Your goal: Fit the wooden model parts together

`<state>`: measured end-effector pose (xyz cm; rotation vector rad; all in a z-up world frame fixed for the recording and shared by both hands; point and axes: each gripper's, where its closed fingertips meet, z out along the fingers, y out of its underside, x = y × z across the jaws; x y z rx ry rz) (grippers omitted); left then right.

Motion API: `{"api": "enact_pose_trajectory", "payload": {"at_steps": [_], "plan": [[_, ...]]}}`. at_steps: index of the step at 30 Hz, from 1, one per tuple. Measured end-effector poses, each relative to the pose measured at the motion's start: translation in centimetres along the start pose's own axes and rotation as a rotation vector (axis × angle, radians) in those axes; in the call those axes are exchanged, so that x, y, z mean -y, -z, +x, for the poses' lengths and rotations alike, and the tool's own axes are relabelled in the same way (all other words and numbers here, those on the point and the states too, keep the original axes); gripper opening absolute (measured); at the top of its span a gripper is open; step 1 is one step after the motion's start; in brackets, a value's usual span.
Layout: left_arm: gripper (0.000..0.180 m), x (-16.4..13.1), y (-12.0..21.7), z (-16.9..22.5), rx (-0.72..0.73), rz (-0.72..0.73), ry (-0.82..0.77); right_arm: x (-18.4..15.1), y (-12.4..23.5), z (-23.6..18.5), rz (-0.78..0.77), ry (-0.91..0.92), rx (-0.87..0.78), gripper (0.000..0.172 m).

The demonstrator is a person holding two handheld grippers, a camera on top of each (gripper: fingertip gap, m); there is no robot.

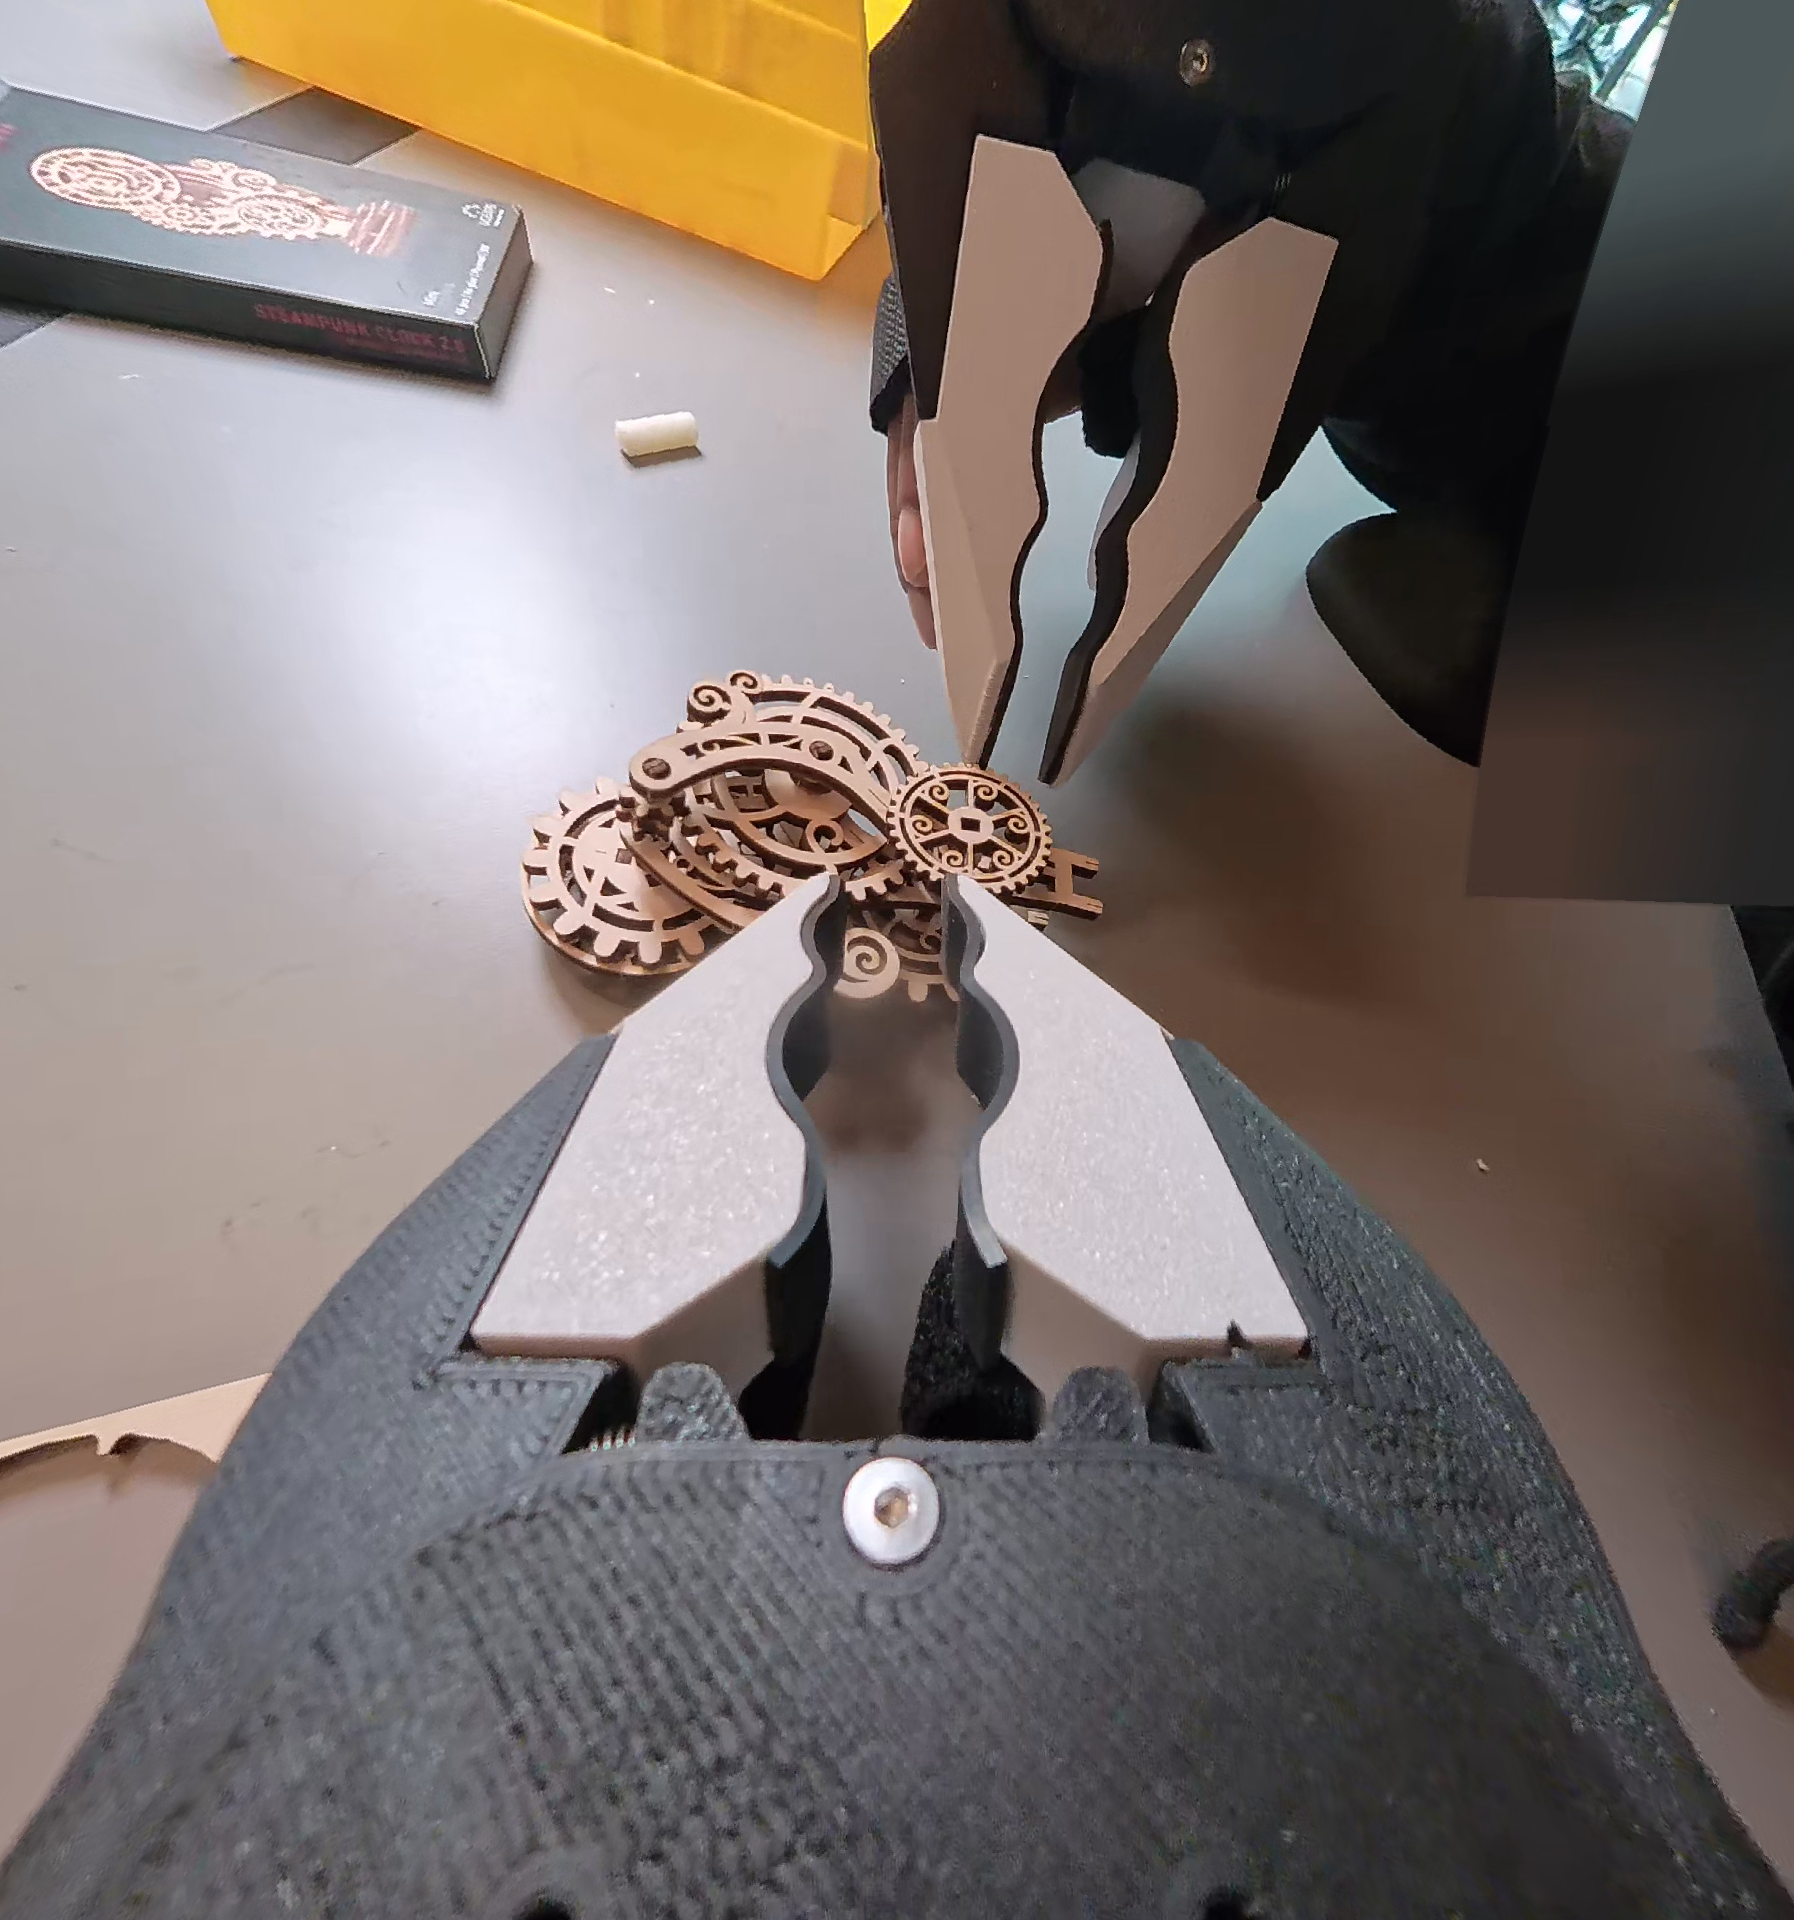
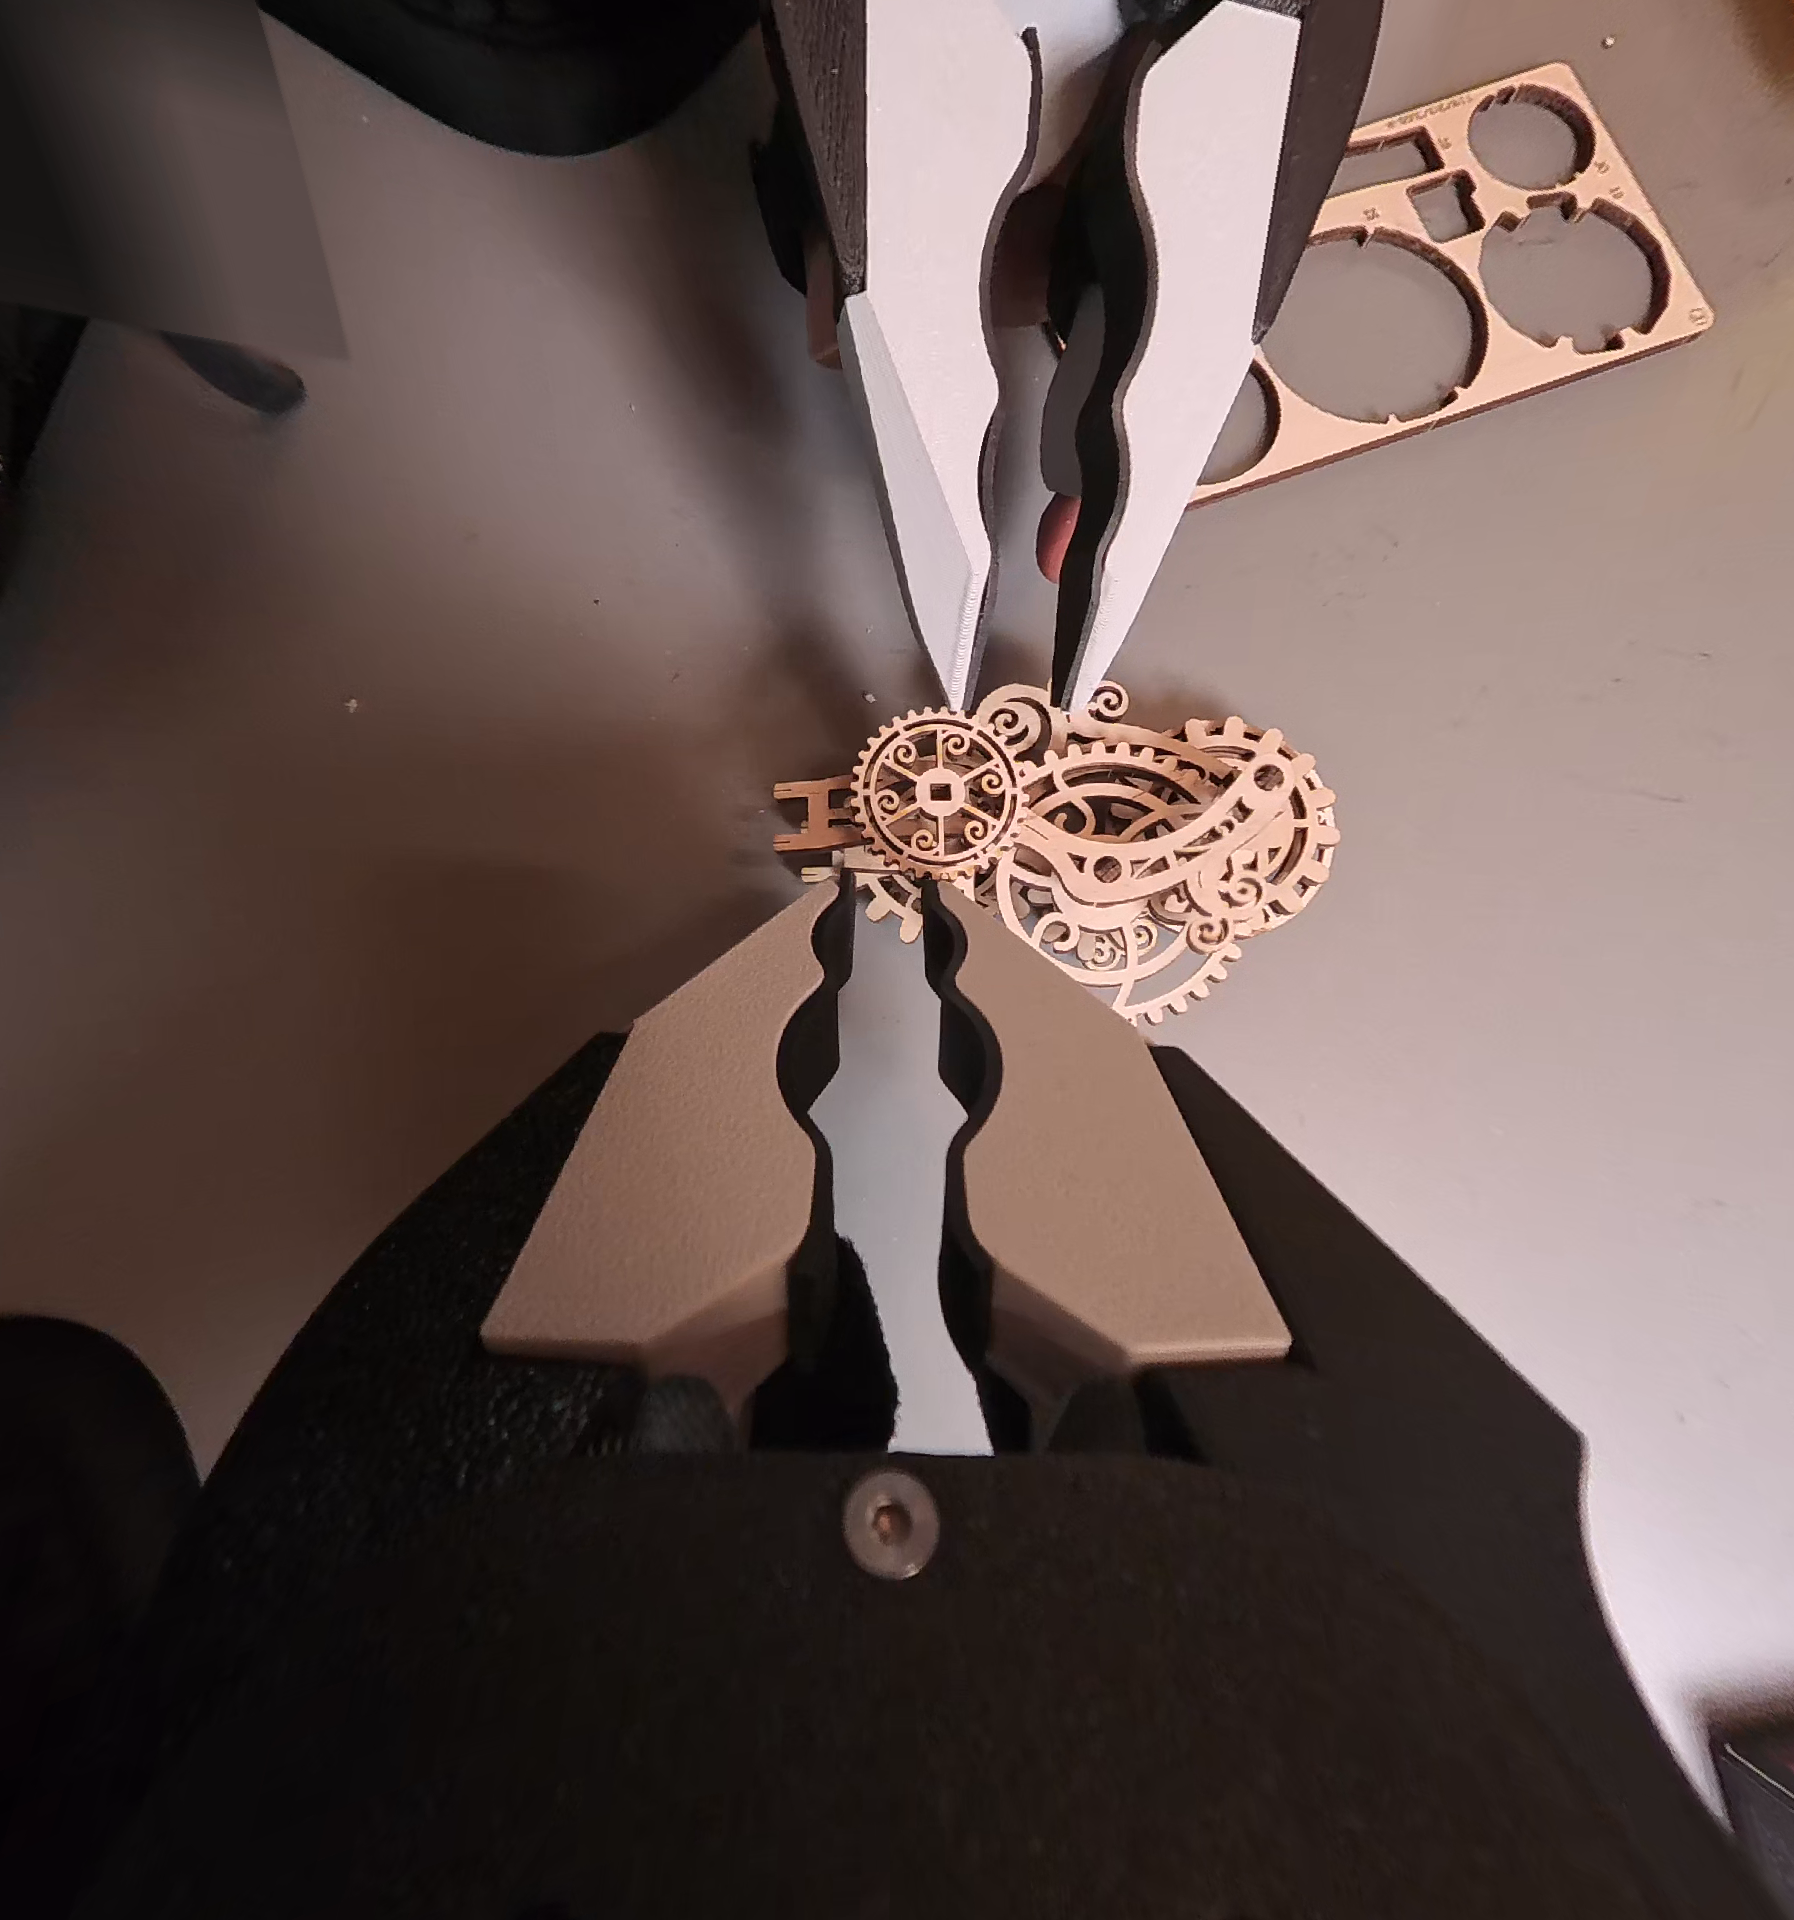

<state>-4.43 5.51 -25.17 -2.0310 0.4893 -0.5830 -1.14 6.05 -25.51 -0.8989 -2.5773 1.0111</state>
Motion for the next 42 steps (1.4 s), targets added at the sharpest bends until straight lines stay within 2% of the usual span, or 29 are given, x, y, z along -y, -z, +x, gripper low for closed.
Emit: {"api": "enact_pose_trajectory", "payload": {"at_steps": [10, 14, 18, 29, 42], "plan": [[0.026, 0.3, 0.3, 0.1, -0.005, 0.017, -0.019, 0.1, 0.5, 0.3, 0.014, -0.002, -0.017, 0.013], [0.03, 0.7, 0.3, 1.0, -0.035, 0.044, -0.054, 1.1, 0.7, 0.6, 0.062, -0.011, -0.034, 0.024], [0.03, 0.0, -0.5, 1.3, -0.016, 0.001, -0.105, 1.5, -0.3, 0.8, 0.064, -0.007, -0.052, 0.029], [0.023, -0.4, -0.9, 1.4, -0.004, -0.016, -0.111, 1.8, -0.8, 0.9, 0.069, -0.013, -0.057, 0.018], [0.021, -0.2, -0.9, 1.4, -0.004, -0.002, -0.101, 2.0, -0.2, 0.8, 0.13, -0.04, -0.021, 0.017]]}}
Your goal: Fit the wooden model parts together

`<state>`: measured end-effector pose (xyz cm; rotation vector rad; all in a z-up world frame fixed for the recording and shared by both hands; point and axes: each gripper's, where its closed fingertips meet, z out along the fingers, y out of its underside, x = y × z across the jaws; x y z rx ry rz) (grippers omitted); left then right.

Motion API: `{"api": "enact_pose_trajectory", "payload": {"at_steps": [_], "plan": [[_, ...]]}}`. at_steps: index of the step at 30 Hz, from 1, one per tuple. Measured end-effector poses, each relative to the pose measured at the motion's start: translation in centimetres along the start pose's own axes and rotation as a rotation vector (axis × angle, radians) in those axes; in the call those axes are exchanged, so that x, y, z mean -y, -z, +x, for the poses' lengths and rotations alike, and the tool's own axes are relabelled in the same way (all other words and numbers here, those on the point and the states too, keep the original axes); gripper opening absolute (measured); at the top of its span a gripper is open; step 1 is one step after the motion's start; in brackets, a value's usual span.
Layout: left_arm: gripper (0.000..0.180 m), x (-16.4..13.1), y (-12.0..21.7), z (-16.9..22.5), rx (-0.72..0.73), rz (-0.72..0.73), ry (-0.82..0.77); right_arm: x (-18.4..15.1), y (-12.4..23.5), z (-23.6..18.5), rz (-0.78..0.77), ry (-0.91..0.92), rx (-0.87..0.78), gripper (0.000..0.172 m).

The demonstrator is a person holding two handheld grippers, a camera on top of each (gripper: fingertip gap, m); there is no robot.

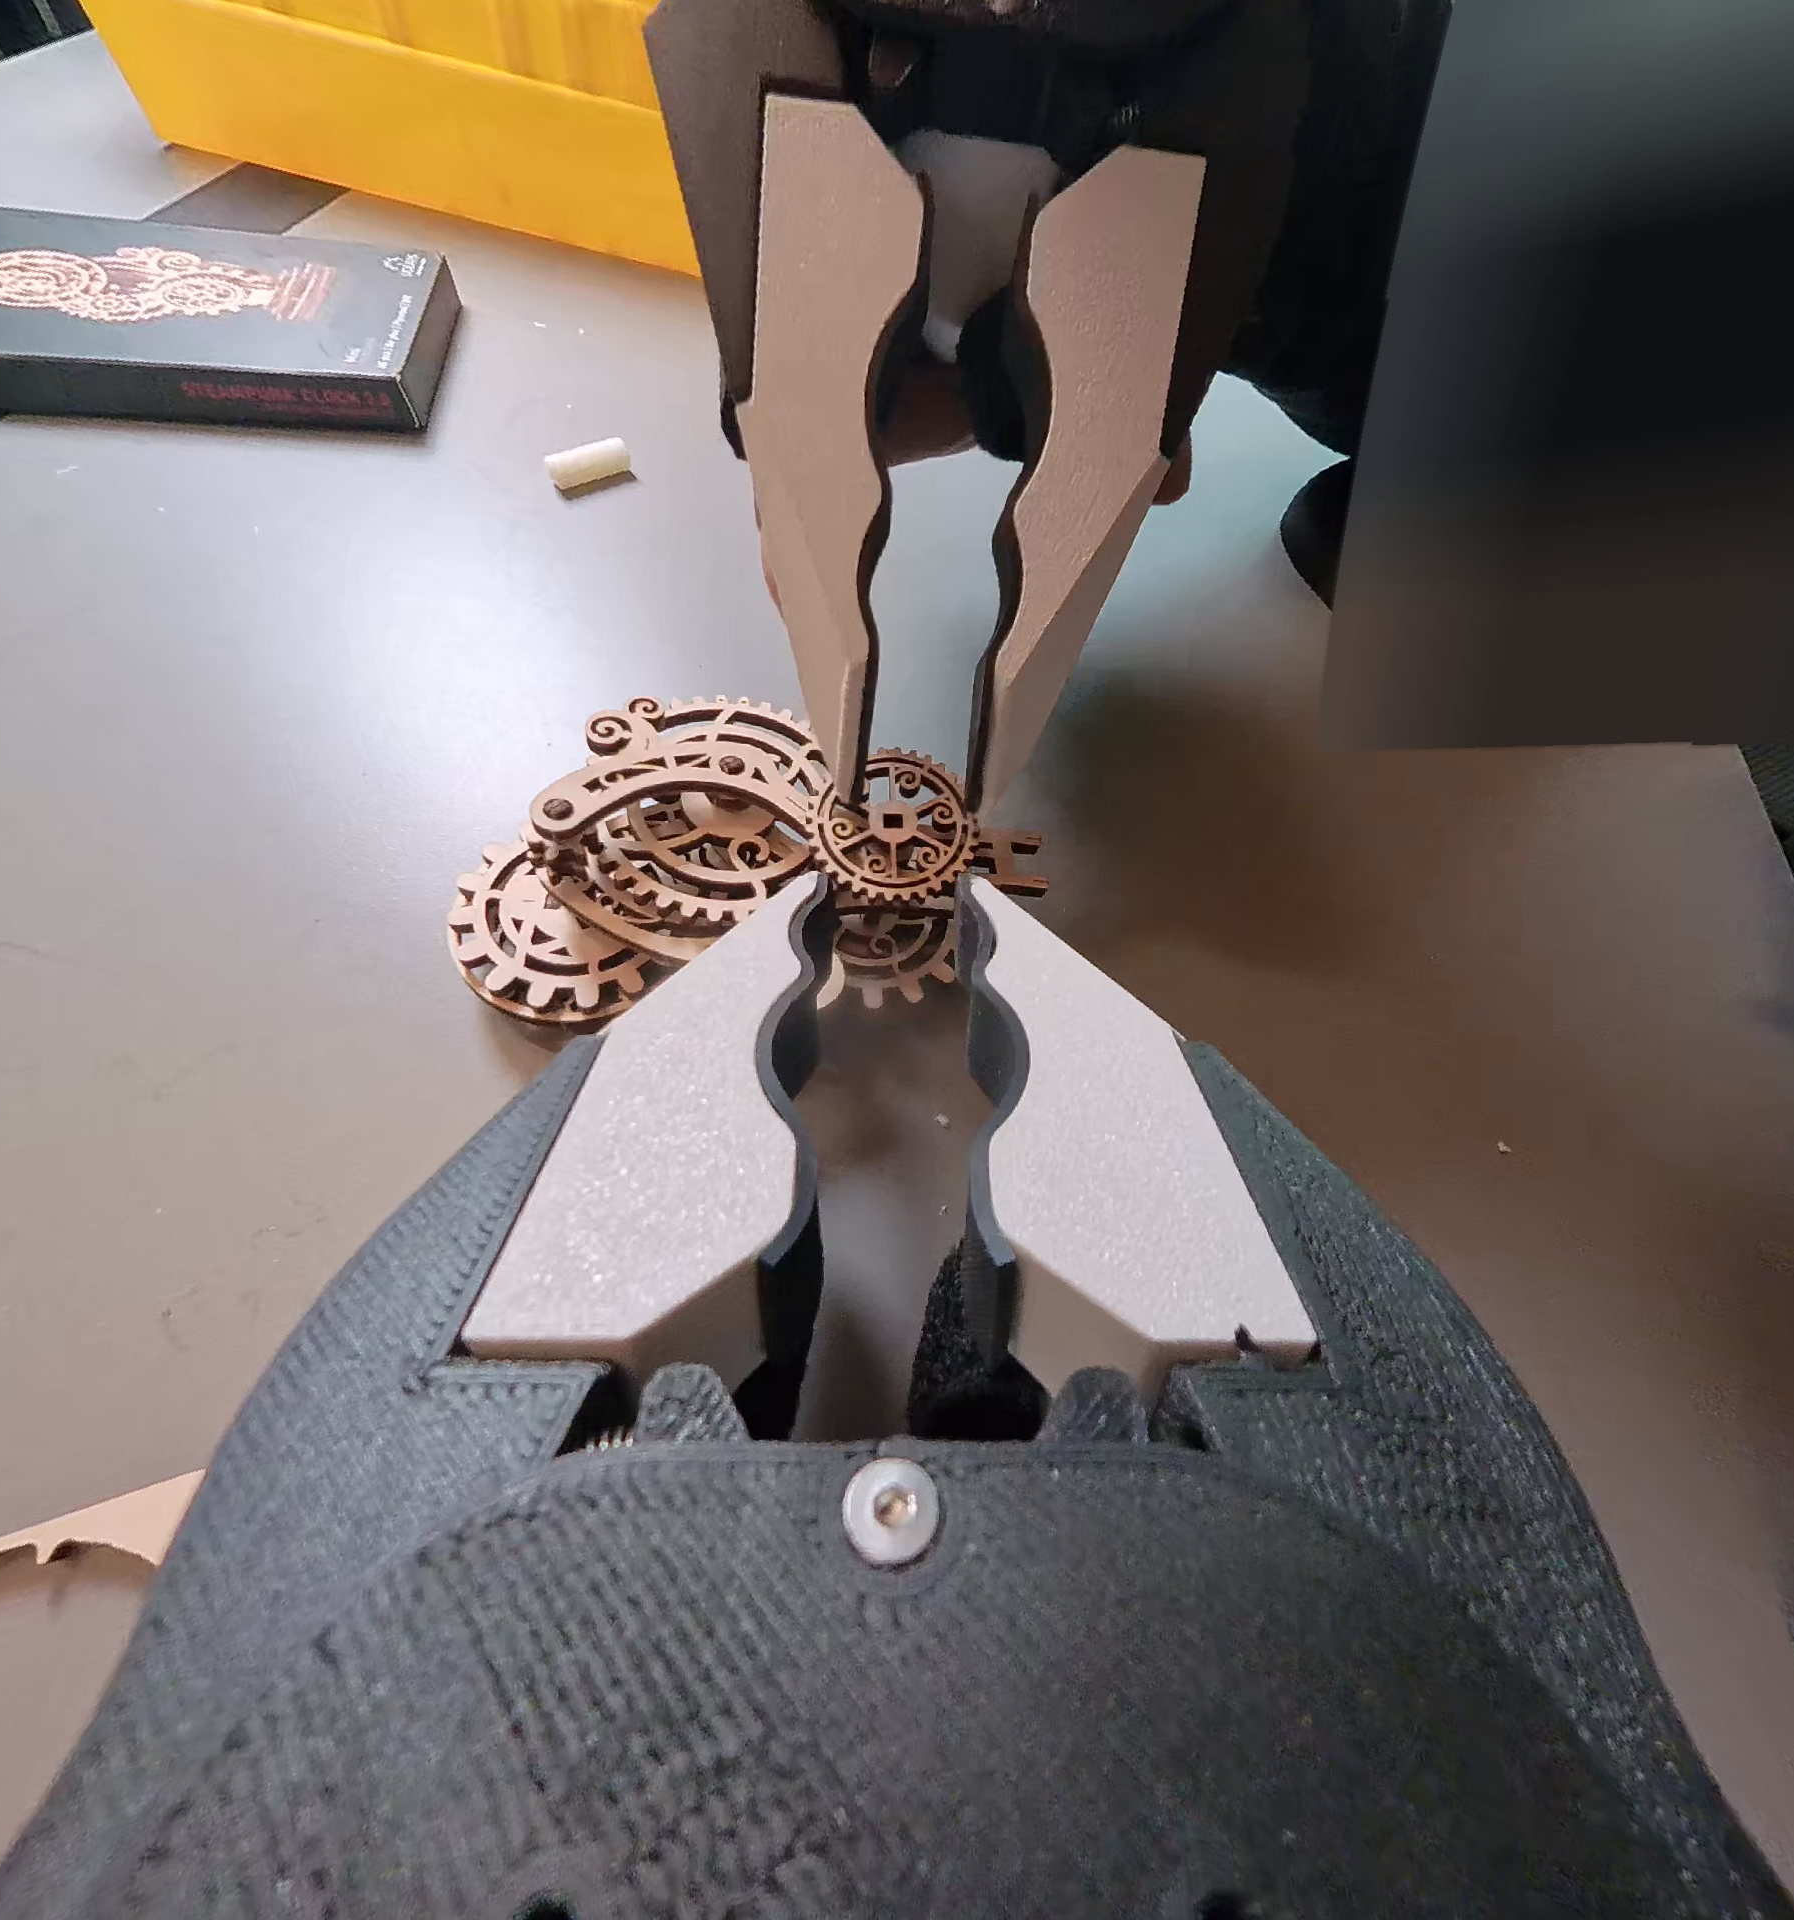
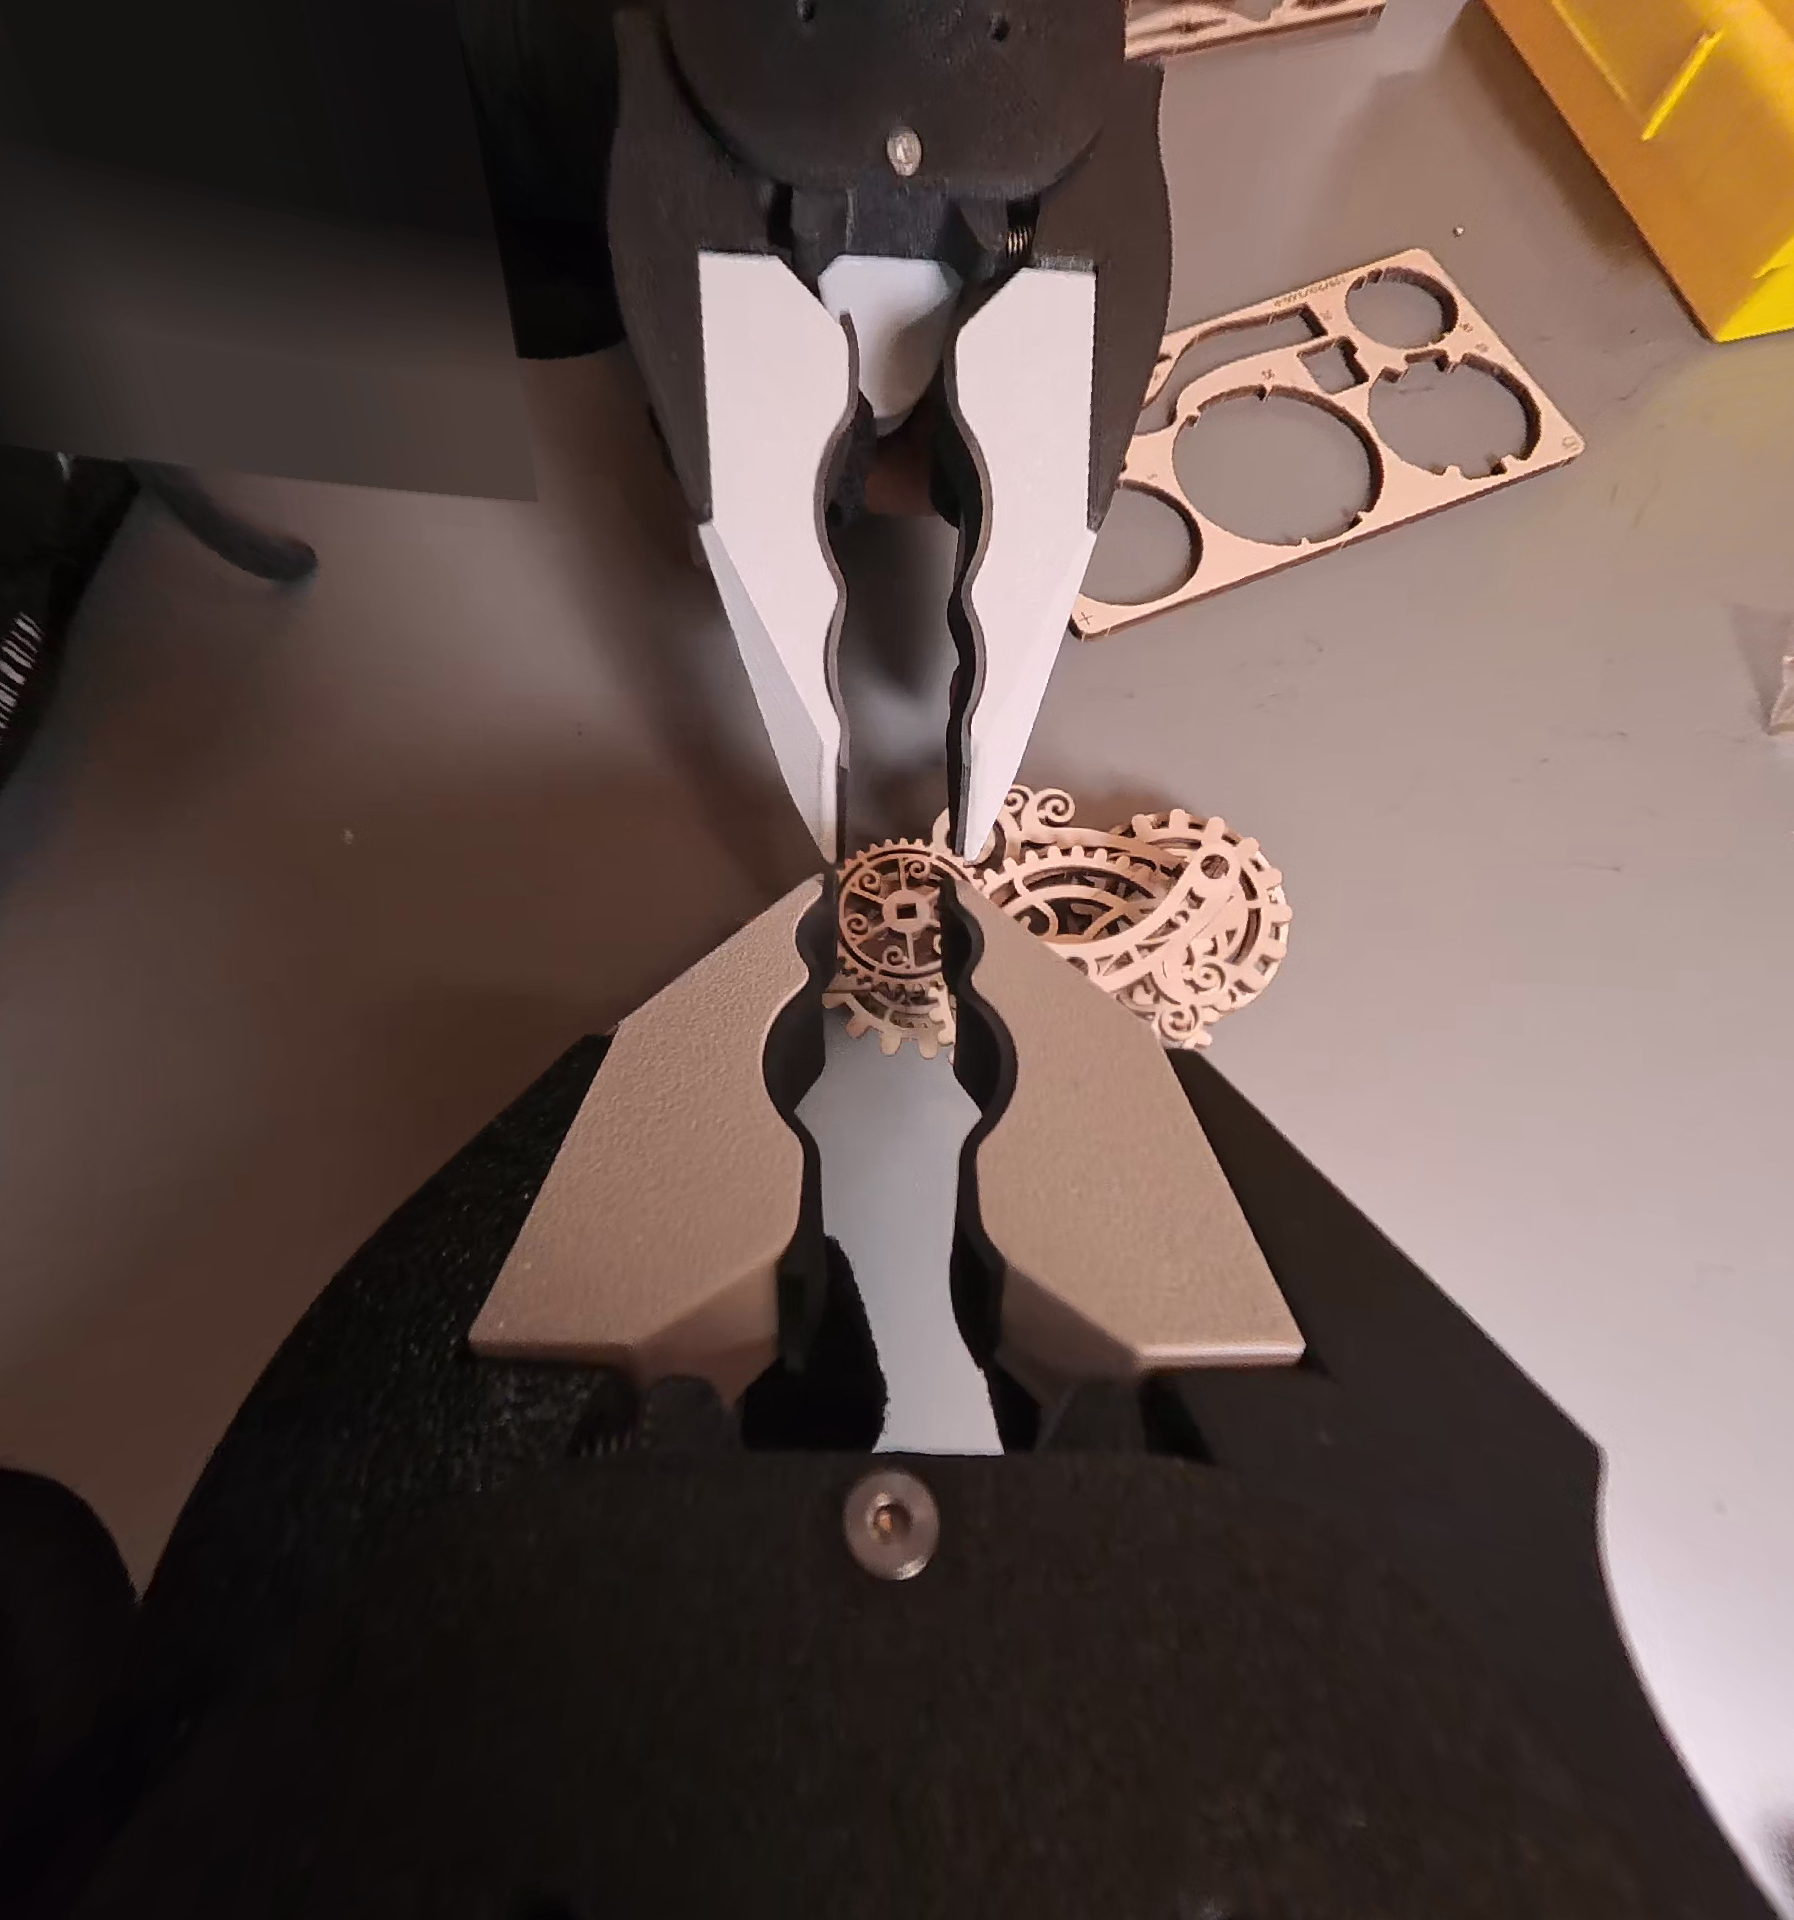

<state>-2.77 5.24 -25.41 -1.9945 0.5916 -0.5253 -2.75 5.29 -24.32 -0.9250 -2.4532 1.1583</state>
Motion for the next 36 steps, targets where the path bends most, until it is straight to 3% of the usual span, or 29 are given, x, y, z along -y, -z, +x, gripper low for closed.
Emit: {"api": "enact_pose_trajectory", "payload": {"at_steps": [17, 20, 36], "plan": [[0.027, 0.0, 0.2, -0.2, 0.006, -0.001, -0.005, -0.9, -0.2, 0.2, -0.152, 0.032, -0.073, 0.012], [0.025, 0.9, 0.5, -0.2, -0.005, 0.049, 0.011, -0.8, -0.3, 0.2, -0.178, 0.027, -0.08, 0.012], [0.012, 0.7, 0.0, -0.8, 0.026, 0.029, 0.041, -0.8, -0.5, 0.2, -0.281, -0.006, -0.098, 0.012]]}}
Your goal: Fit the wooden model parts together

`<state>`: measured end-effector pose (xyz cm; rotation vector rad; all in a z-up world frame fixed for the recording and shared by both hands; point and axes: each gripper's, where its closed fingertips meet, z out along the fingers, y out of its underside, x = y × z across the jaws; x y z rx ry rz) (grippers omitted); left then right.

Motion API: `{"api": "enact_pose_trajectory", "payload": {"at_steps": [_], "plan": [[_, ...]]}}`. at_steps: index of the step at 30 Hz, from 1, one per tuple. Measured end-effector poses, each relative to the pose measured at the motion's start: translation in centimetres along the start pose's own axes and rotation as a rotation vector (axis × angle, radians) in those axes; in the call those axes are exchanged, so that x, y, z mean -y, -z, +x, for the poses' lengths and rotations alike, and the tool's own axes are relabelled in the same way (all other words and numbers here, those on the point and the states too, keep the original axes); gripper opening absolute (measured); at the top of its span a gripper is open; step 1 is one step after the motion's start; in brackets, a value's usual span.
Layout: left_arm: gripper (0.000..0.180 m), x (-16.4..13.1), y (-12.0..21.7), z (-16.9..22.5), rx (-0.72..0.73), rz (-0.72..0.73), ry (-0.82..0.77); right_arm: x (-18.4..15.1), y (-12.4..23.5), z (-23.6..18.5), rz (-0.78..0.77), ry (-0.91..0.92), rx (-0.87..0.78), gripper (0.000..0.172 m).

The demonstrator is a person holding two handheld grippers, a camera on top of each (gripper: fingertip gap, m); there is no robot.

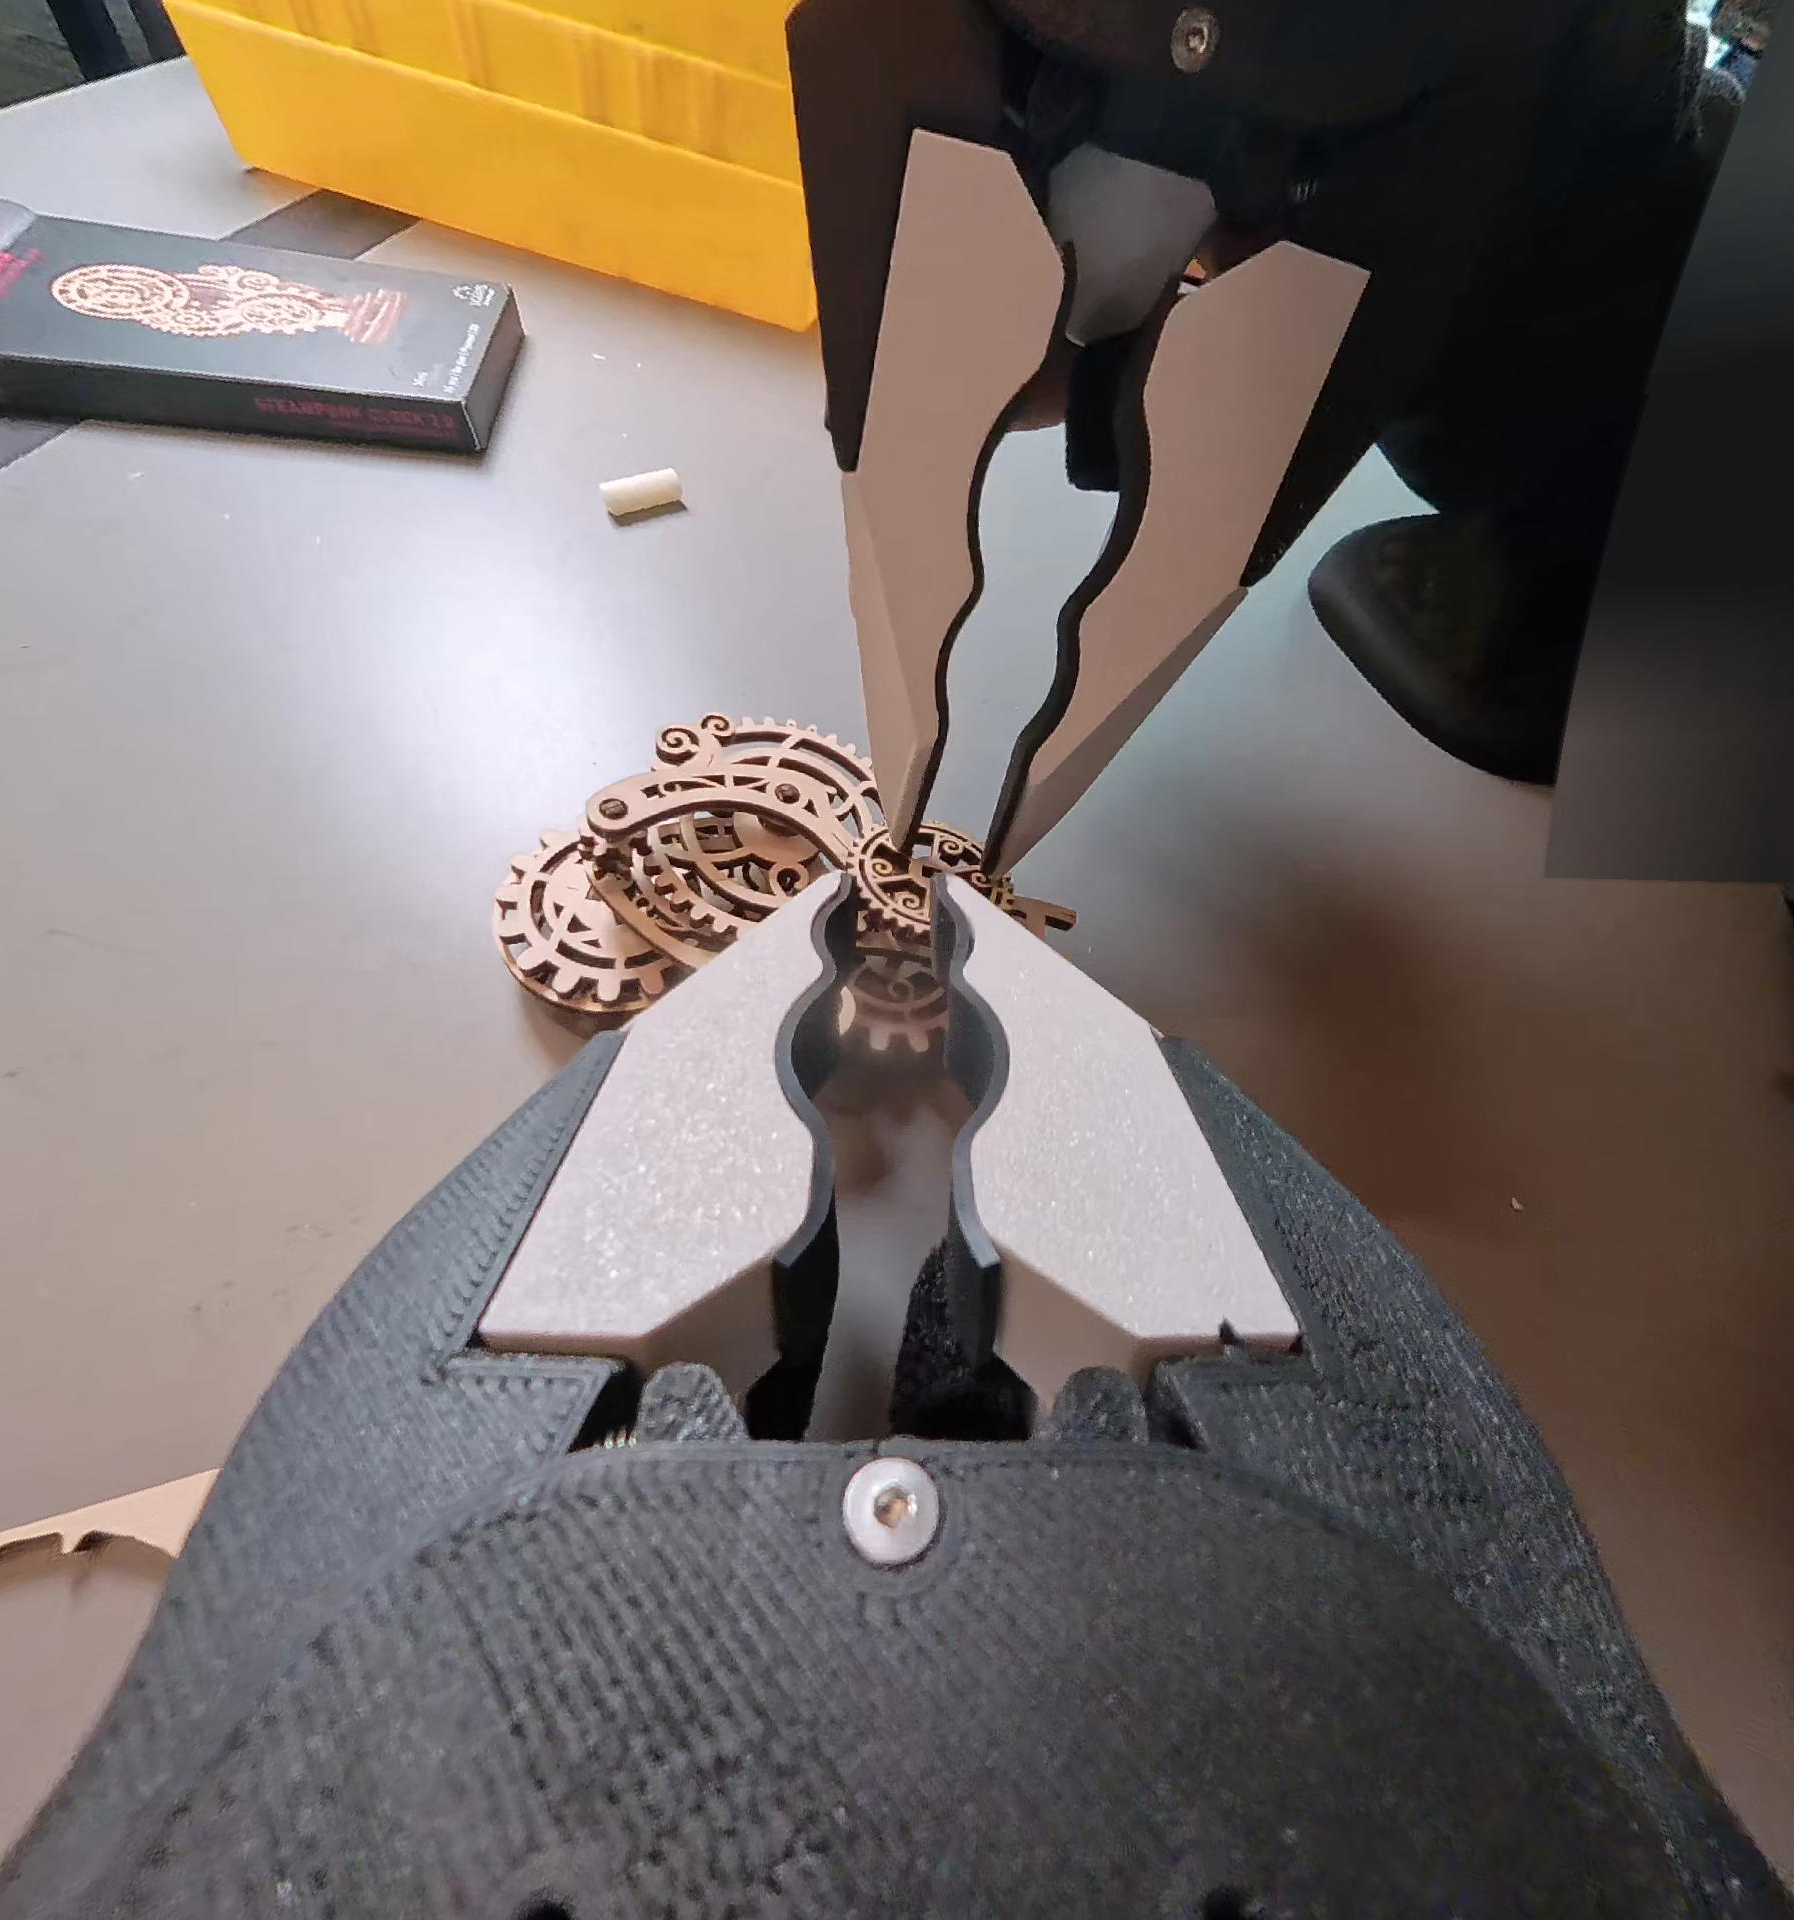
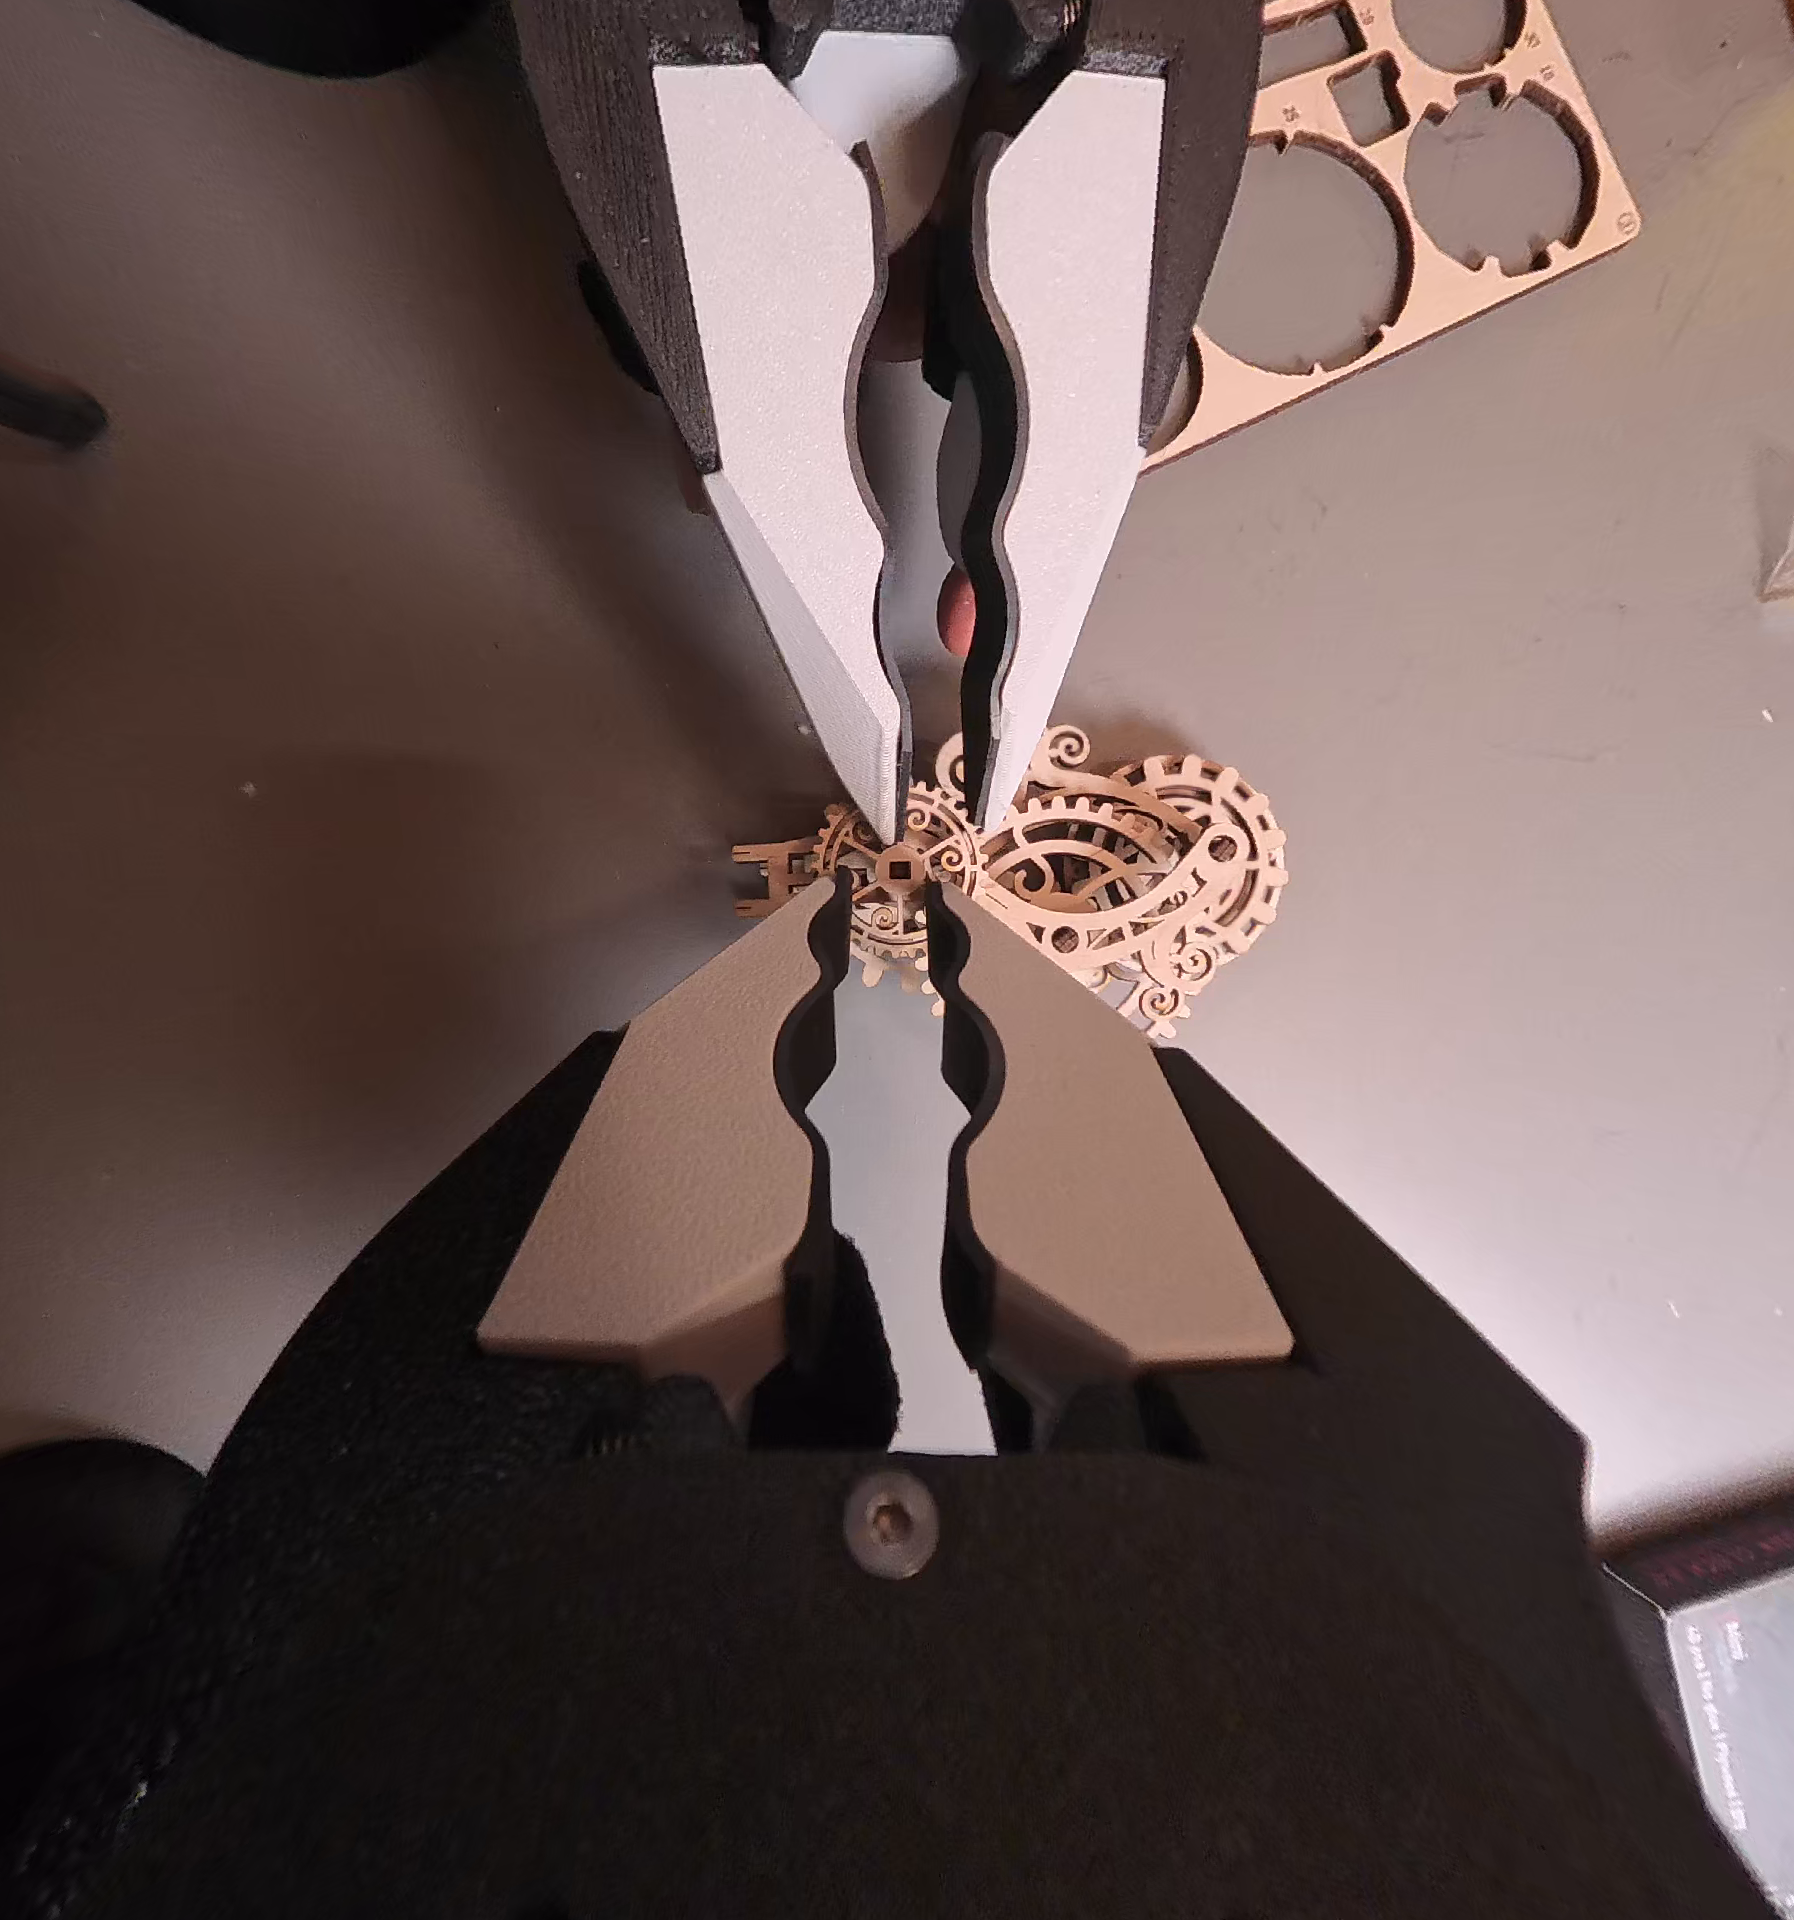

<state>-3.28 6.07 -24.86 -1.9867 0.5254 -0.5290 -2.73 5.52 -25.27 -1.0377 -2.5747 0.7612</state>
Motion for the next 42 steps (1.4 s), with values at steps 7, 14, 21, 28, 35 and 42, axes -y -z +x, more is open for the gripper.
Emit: {"api": "enact_pose_trajectory", "payload": {"at_steps": [7, 14, 21, 28, 35, 42], "plan": [[0.012, 0.03, -0.08, -0.01, 0.001, 0.002, -0.004, -0.07, -0.02, 0.0, -0.015, -0.01, 0.0, 0.012], [0.012, -0.01, -0.14, -0.06, -0.001, 0.001, -0.004, -0.14, -0.07, 0.1, -0.05, -0.019, -0.014, 0.012], [0.012, -0.29, -0.12, -0.12, 0.056, -0.042, -0.084, -0.17, -0.21, 0.42, -0.046, 0.014, -0.046, 0.002], [0.012, -0.36, -0.07, -0.07, 0.032, -0.025, -0.033, 0.02, -0.21, 0.42, -0.003, -0.006, -0.017, 0.006], [0.012, -0.41, -0.07, -0.1, 0.027, -0.013, -0.015, -0.08, -0.27, 0.5, -0.021, 0.014, -0.051, 0.005], [0.022, 0.02, 0.17, 0.21, 0.017, 0.009, -0.026, 0.33, 0.49, 0.1, 0.005, 0.031, -0.042, 0.011]]}}
